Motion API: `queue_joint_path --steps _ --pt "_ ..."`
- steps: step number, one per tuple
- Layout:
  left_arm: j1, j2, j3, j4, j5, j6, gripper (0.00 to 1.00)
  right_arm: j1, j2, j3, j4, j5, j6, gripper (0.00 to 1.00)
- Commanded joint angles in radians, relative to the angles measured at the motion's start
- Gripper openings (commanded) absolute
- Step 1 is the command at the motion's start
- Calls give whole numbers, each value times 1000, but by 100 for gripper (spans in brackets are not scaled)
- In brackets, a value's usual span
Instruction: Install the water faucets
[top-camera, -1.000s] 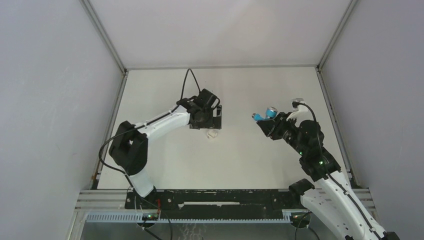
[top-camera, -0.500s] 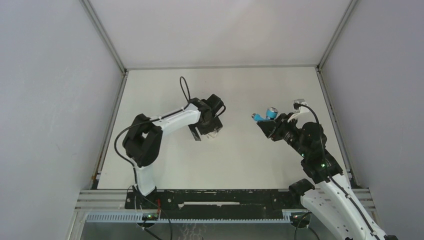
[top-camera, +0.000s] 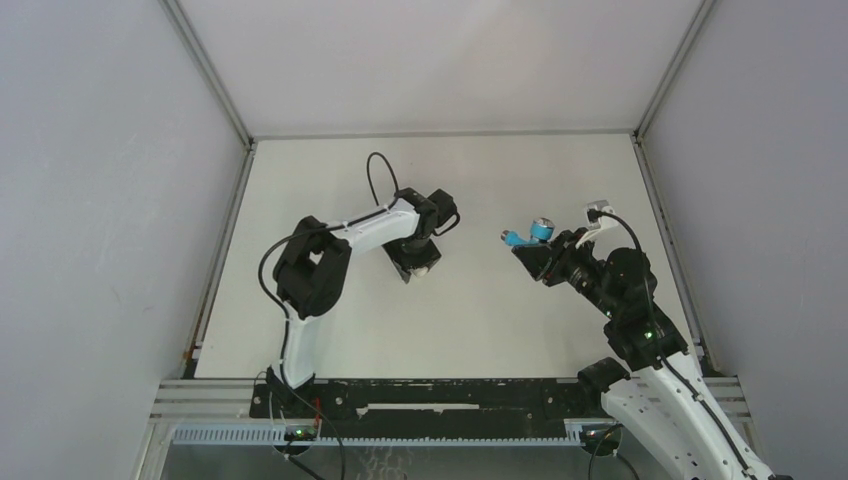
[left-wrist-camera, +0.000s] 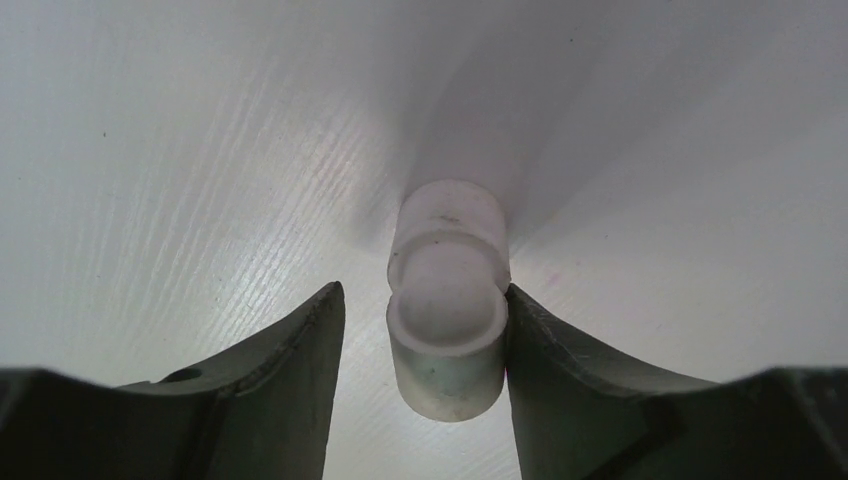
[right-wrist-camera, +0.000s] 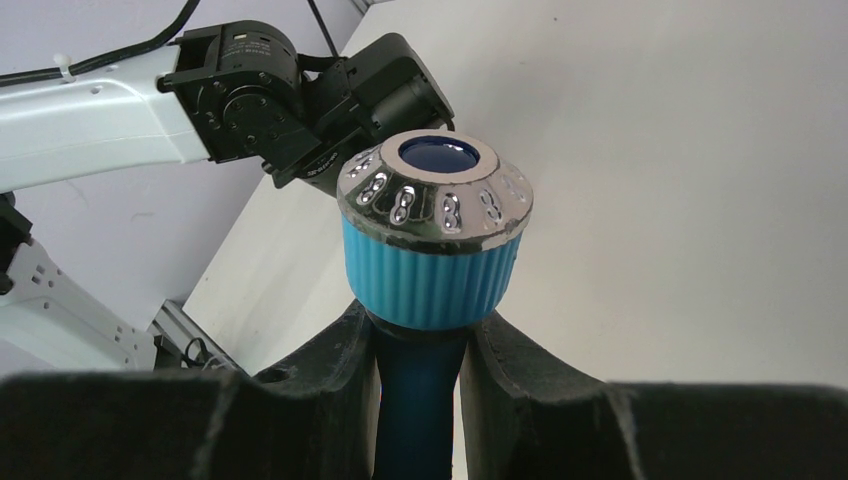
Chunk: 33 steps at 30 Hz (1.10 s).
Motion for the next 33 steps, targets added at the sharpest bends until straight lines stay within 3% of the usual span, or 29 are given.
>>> queue_joint_path --steps 1,4,13,19,33 --pt "0 23 44 -5 -19 10 58 -2 -7 1 43 -13 -9 0" --pt "-1 36 39 22 -3 35 53 -1 -12 1 39 -14 -12 0" --pt "-1 -1 -20 133 -41 166 61 -3 -15 1 26 -10 -16 0" --pt "0 -55 -102 230 -34 277 56 -4 3 1 44 -17 -13 0" --pt "3 -160 -227 374 -11 421 57 -1 48 1 73 -36 3 0"
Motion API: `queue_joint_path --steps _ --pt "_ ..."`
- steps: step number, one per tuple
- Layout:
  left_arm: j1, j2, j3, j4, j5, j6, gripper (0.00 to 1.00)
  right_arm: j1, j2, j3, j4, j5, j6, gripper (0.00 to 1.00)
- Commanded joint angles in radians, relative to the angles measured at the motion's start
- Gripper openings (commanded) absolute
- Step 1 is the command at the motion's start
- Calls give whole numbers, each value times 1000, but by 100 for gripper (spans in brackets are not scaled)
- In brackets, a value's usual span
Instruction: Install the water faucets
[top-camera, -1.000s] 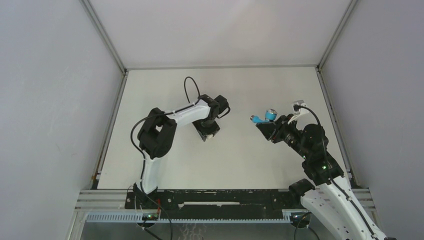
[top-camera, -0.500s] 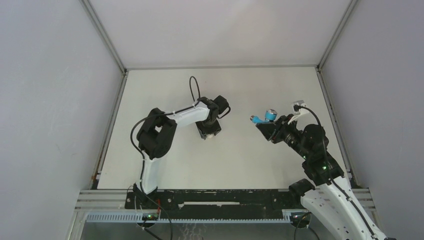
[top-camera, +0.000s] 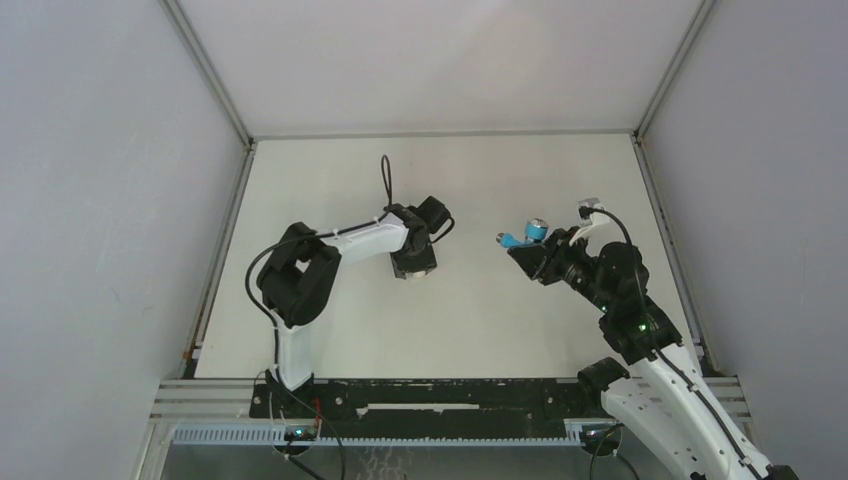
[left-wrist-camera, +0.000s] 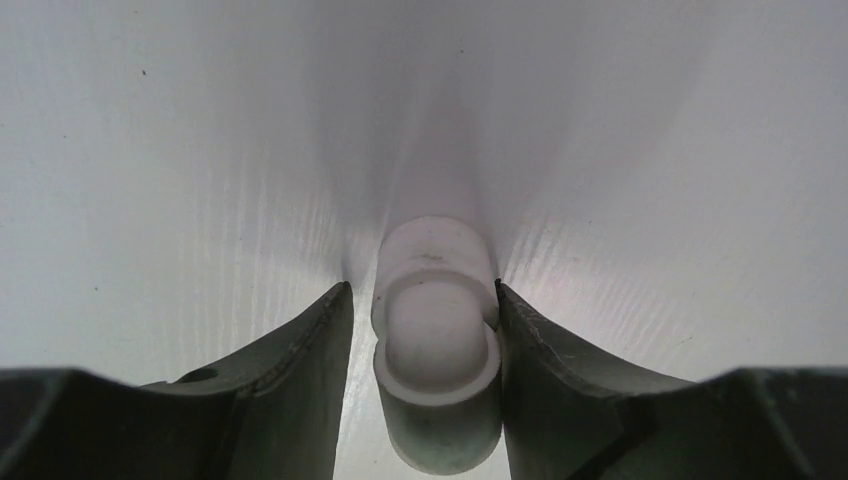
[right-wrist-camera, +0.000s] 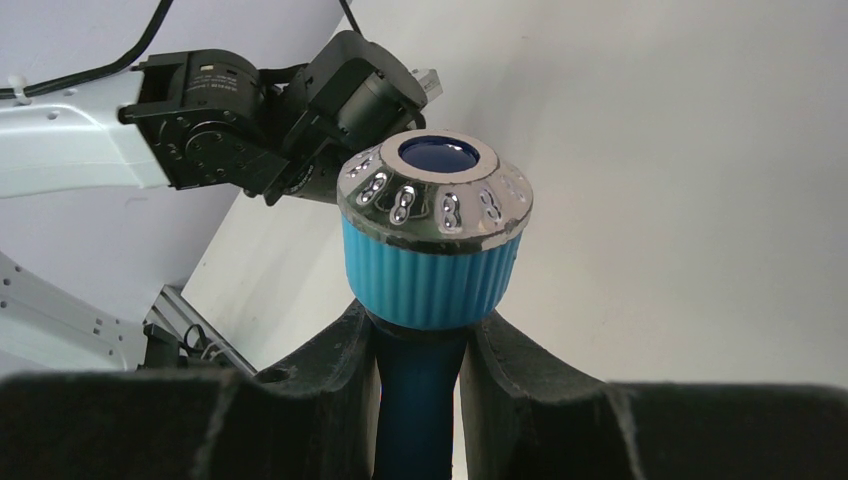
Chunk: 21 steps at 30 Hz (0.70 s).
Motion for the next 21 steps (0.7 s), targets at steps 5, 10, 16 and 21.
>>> queue_joint_path --steps 5,10,16,21 --pt "4 -70 -21 35 3 74 56 0 15 2 84 -23 11 0" --pt "3 -88 -28 50 10 95 54 0 17 2 82 -17 13 0" --pt "4 -94 -37 59 17 90 46 0 22 2 85 -21 15 0" --pt "4 -91 -40 62 27 86 28 1 25 2 87 -22 15 0"
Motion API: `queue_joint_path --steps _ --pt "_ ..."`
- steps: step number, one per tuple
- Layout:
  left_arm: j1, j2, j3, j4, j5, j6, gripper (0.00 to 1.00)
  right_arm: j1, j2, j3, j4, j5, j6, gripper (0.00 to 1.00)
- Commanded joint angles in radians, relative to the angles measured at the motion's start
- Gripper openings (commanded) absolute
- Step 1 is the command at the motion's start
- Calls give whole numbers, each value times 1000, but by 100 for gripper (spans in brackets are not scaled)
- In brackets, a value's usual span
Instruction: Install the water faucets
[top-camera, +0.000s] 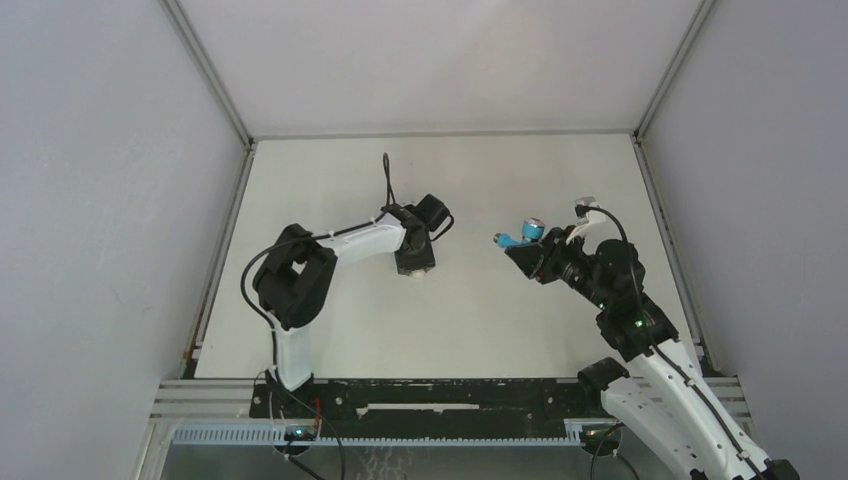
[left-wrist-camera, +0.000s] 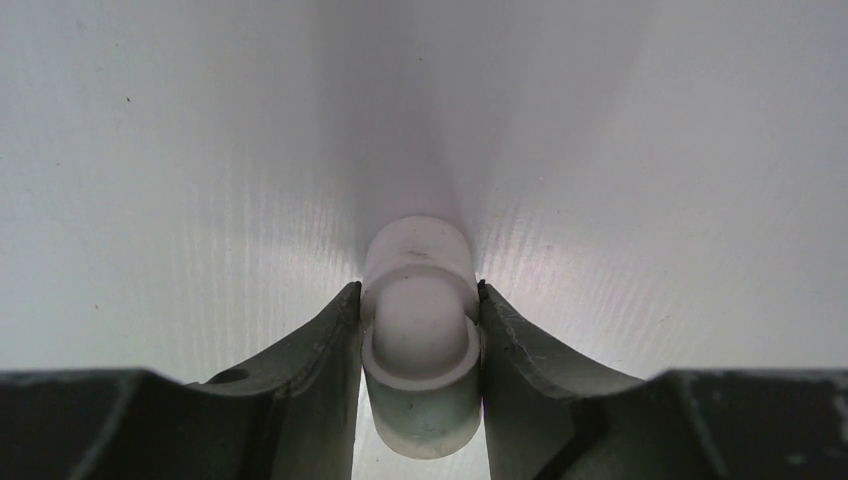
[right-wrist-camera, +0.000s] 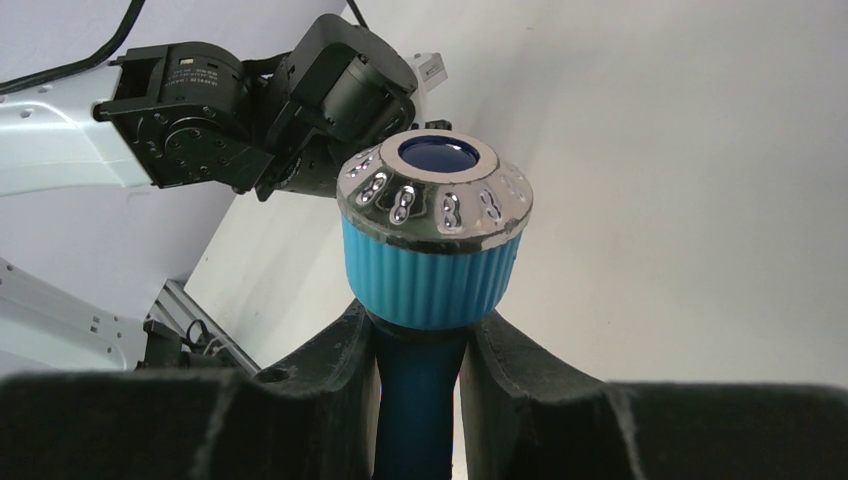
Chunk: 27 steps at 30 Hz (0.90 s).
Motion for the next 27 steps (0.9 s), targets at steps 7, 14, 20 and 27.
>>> queue_joint_path --steps 7,14,20,27 --pt "52 -195 -44 155 247 170 0 10 -20 -70 181 -115 -81 0" --pt "192 -544 -45 192 795 465 0 35 -97 -169 383 -168 -214 0" --pt "324 -659 -29 154 1168 349 0 138 -58 -102 441 -253 -382 0" --pt "341 -656 -53 212 1478 160 0 419 -59 -125 597 -11 -691 0"
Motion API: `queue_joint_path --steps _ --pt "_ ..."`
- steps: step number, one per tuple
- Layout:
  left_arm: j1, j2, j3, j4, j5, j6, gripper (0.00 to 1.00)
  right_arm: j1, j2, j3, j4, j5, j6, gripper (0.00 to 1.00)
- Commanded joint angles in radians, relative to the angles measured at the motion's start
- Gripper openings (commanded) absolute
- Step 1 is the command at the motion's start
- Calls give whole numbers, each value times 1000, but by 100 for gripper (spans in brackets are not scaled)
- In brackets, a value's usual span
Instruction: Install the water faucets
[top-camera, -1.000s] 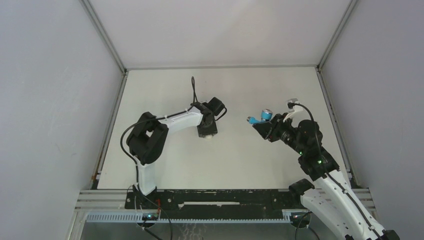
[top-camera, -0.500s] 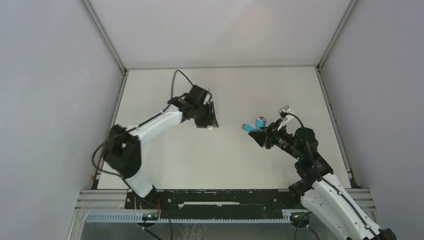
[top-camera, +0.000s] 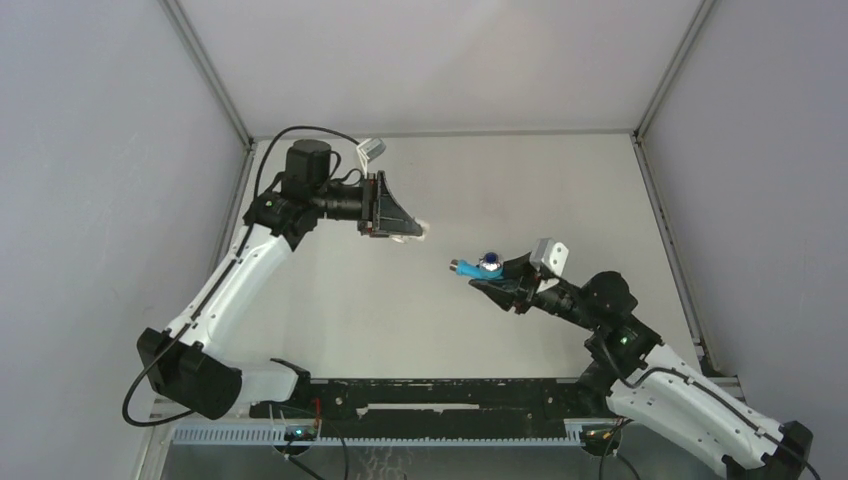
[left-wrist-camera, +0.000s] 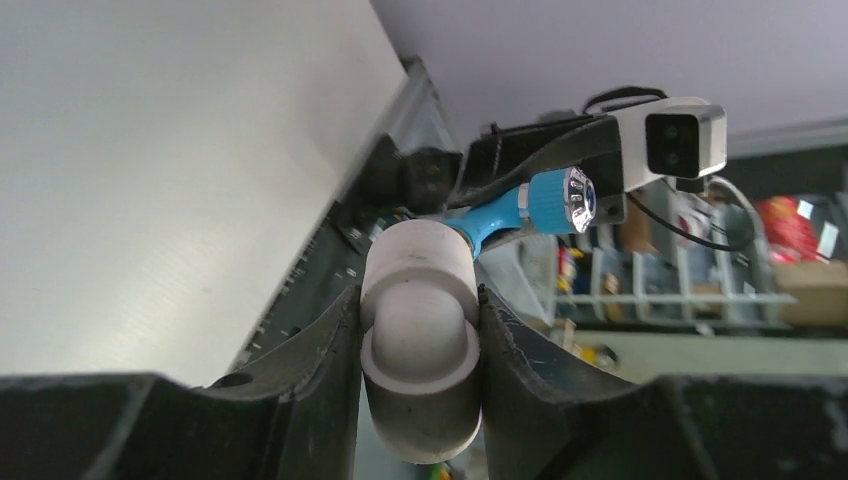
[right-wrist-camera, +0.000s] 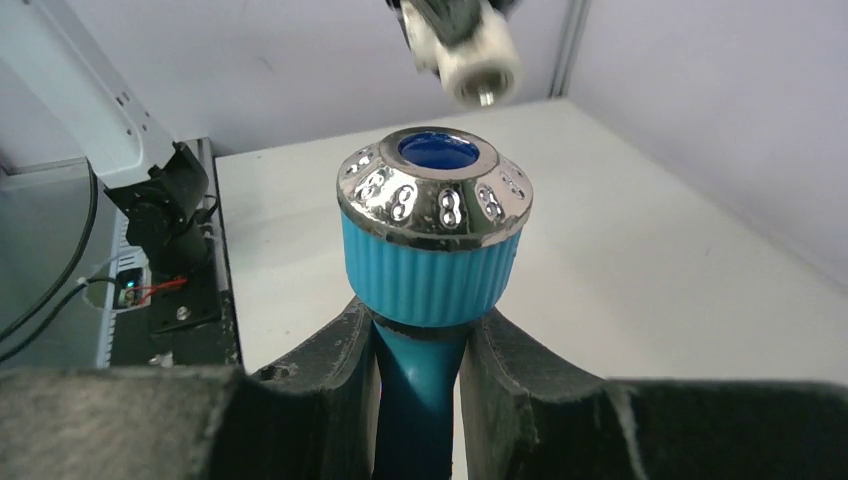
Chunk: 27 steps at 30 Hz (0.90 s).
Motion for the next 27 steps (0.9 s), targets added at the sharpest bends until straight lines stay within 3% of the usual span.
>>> queue_joint_path --steps 1,4,8,14,23,27 --pt "4 1 -11 57 278 -148 0 133 0 20 233 148 -247 0" --pt "4 2 -14 61 345 -184 0 186 30 17 285 109 -423 0" --pt "4 -6 -17 61 394 -206 0 277 72 -1 372 242 -594 0" --pt "3 -17 -34 66 423 -242 0 330 88 -3 382 235 -809 0" --pt "-1 -9 -55 46 446 -305 0 565 134 -12 392 521 -1316 0" --pt "-5 -16 -55 38 429 -315 0 630 130 -13 407 576 -1399 0"
